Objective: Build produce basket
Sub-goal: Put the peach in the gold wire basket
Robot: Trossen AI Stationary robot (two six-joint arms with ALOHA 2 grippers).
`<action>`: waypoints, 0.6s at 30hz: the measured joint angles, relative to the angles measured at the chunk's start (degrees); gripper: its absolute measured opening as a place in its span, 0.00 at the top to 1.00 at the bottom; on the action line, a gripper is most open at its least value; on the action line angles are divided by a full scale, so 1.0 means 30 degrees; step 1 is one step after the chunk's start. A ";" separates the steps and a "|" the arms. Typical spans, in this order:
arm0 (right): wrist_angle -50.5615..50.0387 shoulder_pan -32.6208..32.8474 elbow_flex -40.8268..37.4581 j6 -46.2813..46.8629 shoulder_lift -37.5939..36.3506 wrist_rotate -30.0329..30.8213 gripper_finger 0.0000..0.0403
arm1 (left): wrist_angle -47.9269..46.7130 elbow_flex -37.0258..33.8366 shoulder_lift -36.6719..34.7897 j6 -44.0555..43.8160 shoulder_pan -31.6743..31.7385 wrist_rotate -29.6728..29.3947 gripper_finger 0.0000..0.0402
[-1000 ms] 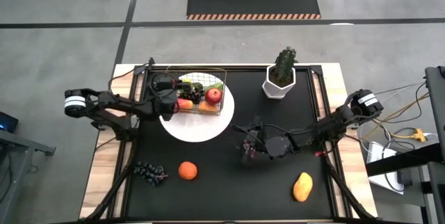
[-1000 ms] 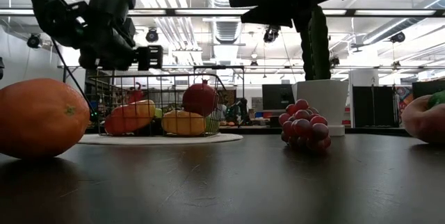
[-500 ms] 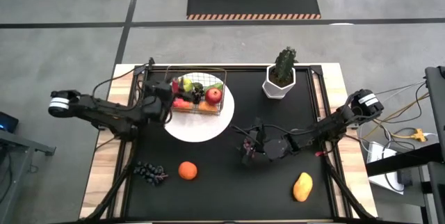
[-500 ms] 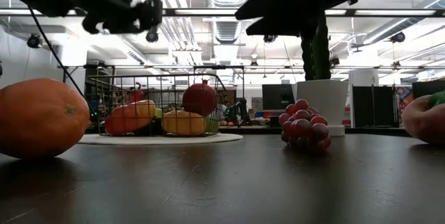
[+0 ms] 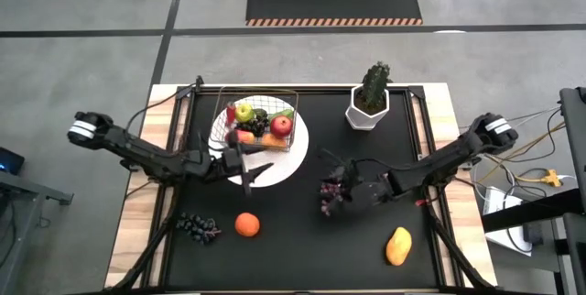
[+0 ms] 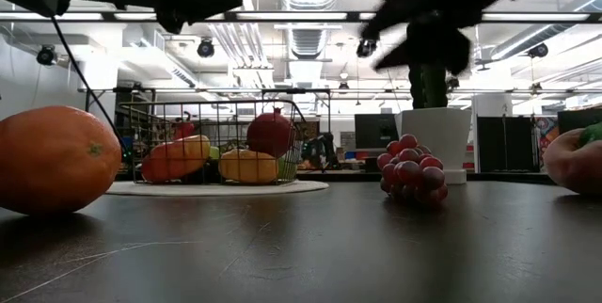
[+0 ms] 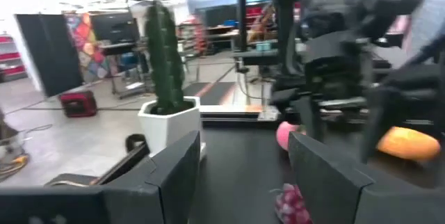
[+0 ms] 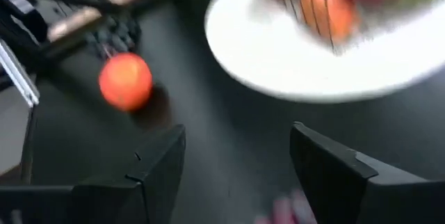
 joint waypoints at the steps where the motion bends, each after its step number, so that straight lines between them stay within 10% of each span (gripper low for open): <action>1: -0.1245 -0.0063 0.0000 0.1041 -0.0349 -0.0532 0.41 | 0.0001 0.0028 0.0096 0.0000 -0.0012 0.0069 0.50; 9: -1.5593 -0.0150 0.0000 1.1699 -0.3578 -0.3313 0.45 | 0.0019 0.0037 0.0190 0.0007 0.0017 -0.0004 0.50; 18: -1.8571 0.0185 0.0514 1.3141 -0.5042 -0.3894 0.46 | 0.0041 0.0081 0.0183 0.0874 0.0039 -0.0062 0.50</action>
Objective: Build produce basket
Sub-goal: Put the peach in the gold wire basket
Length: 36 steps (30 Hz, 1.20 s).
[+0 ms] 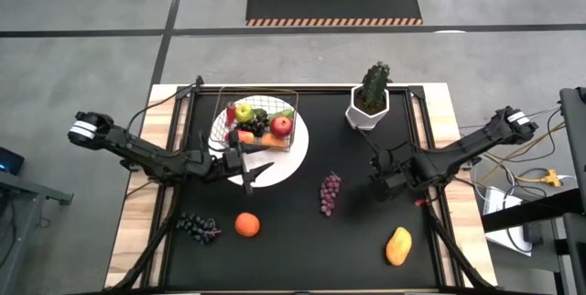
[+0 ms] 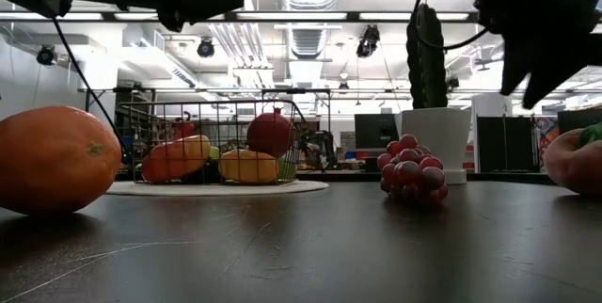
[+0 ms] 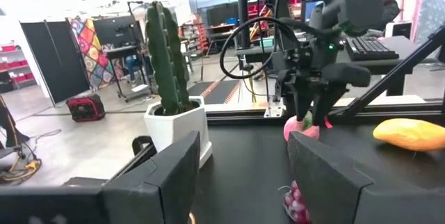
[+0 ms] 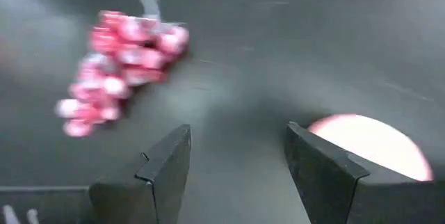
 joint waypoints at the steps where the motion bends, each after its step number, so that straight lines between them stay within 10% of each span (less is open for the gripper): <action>1: -0.1006 -0.0007 0.0246 0.0376 0.0033 -0.0013 0.46 | 0.0087 0.0000 0.0000 0.0007 0.0000 0.0007 0.50; 8: -0.5858 -0.0007 0.1476 0.1810 0.1054 -0.0442 0.46 | 0.0055 0.0000 -0.0007 0.0022 0.0015 0.0000 0.50; 25: -0.6899 -0.0007 0.1039 0.1166 0.2861 -0.2353 0.14 | 0.0778 -0.0015 -0.0018 0.1654 0.0022 0.0000 0.50; 36: -0.5844 -0.0007 -0.0325 0.1158 0.4053 -0.2499 0.15 | 0.0881 -0.0007 -0.0022 0.1683 0.0022 0.0000 0.50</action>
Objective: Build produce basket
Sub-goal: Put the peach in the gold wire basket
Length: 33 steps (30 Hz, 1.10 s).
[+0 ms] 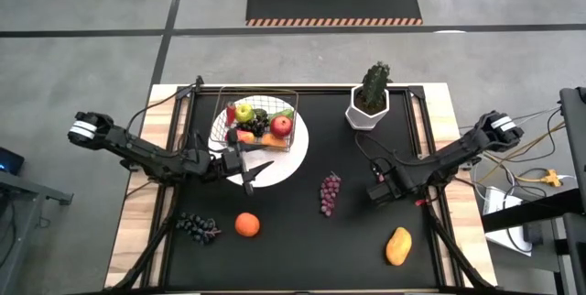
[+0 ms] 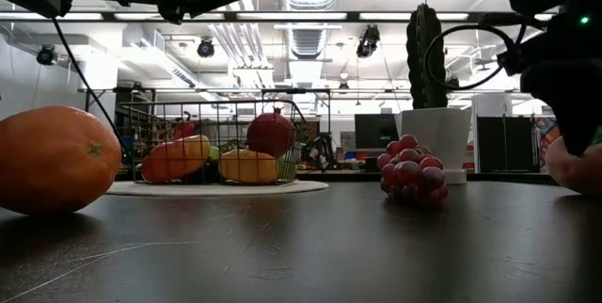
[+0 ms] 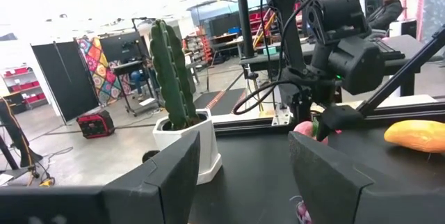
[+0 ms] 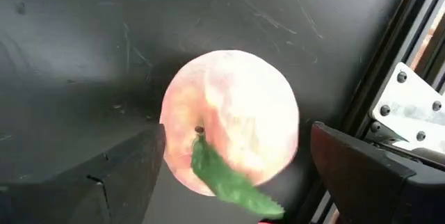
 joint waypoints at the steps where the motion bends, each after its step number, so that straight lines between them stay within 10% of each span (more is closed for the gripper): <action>1: 0.0107 0.0000 -0.0098 0.0000 0.0051 0.0007 0.15 | 0.0014 0.0000 0.0000 0.0000 0.0000 0.0000 0.50; 33: 0.1500 0.0013 -0.0801 -0.0251 -0.1565 0.0628 0.50 | 0.0001 0.0007 0.0000 -0.0096 0.0000 0.0007 0.50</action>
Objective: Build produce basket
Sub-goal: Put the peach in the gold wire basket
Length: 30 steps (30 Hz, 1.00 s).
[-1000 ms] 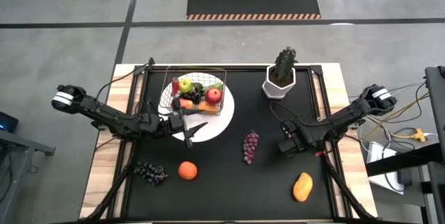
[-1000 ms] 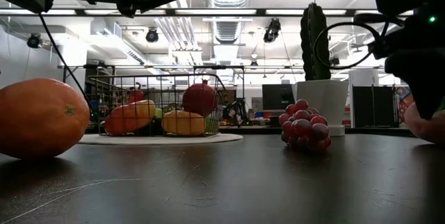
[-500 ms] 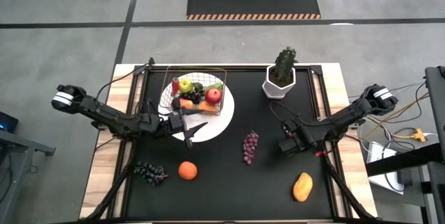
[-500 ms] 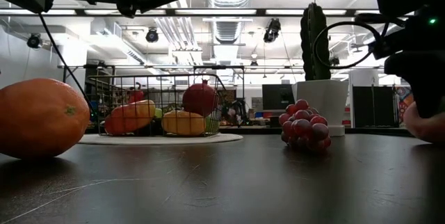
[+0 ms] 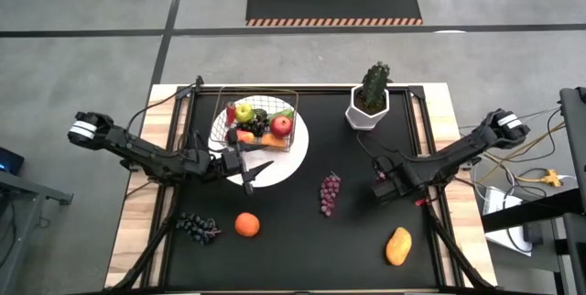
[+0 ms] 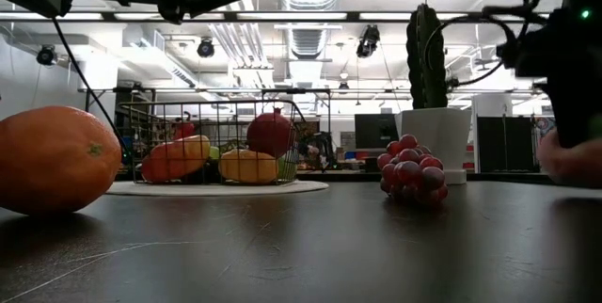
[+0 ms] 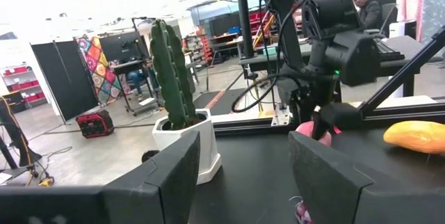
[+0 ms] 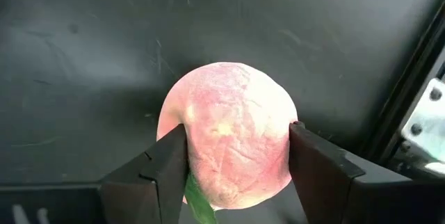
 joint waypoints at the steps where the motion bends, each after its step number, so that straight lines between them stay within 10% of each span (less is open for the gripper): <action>1: 0.0013 0.0002 0.0000 -0.0104 -0.0394 0.0173 0.50 | 0.0015 0.0007 0.0000 -0.0006 -0.0007 0.0007 0.50; 14: 0.8579 -0.0006 0.0007 -0.3531 -0.6238 0.2808 0.50 | 0.0006 0.0928 0.0751 0.1333 -0.0344 0.2032 0.50; 30: 2.0263 -0.1608 0.0007 -1.0858 -0.2978 0.3692 0.50 | -0.1549 0.4863 0.3789 0.4252 -0.1698 0.3145 0.50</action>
